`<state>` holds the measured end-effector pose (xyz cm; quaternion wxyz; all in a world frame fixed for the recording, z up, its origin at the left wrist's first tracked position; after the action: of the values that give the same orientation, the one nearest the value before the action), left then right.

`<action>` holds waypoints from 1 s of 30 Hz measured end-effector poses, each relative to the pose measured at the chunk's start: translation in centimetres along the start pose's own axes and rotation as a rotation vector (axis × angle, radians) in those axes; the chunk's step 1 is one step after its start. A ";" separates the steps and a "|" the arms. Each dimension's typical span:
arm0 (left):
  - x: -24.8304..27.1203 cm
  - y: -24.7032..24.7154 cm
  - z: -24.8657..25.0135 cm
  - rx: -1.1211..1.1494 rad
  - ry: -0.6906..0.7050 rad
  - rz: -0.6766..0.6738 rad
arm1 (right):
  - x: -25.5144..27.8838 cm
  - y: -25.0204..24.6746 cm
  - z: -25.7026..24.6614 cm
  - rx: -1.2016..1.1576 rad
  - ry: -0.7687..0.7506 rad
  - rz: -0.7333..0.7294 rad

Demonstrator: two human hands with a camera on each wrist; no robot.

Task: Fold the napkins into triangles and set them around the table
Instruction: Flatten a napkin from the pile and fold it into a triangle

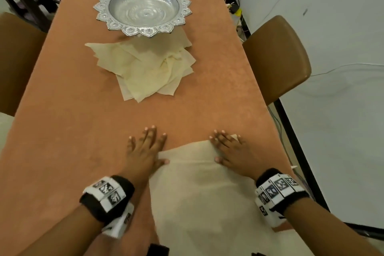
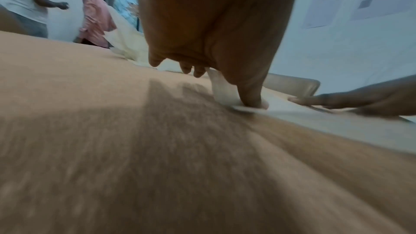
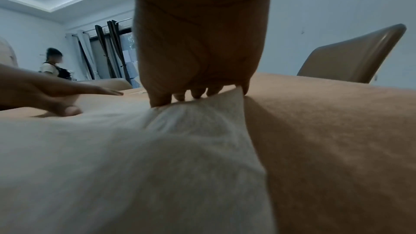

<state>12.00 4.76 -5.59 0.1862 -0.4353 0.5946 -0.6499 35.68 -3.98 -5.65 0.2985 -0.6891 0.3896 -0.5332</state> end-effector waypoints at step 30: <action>-8.6 -9.5 -9.4 0.280 -0.259 0.279 | -8.5 -15.9 0.7 -0.301 0.186 0.469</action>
<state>12.00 19.16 1.13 0.4074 -0.3988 0.5241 -0.6327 38.79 11.48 3.04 0.2710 -0.5651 0.6384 -0.4468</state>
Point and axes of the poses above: each hand's wrist, its own x-axis away from the middle knuckle, its own y-axis out of the palm, z = x × y, the point moved 8 cm from there along -x, towards the middle knuckle, and after that the axes turned 14 degrees about -x, right-handed, at the moved point
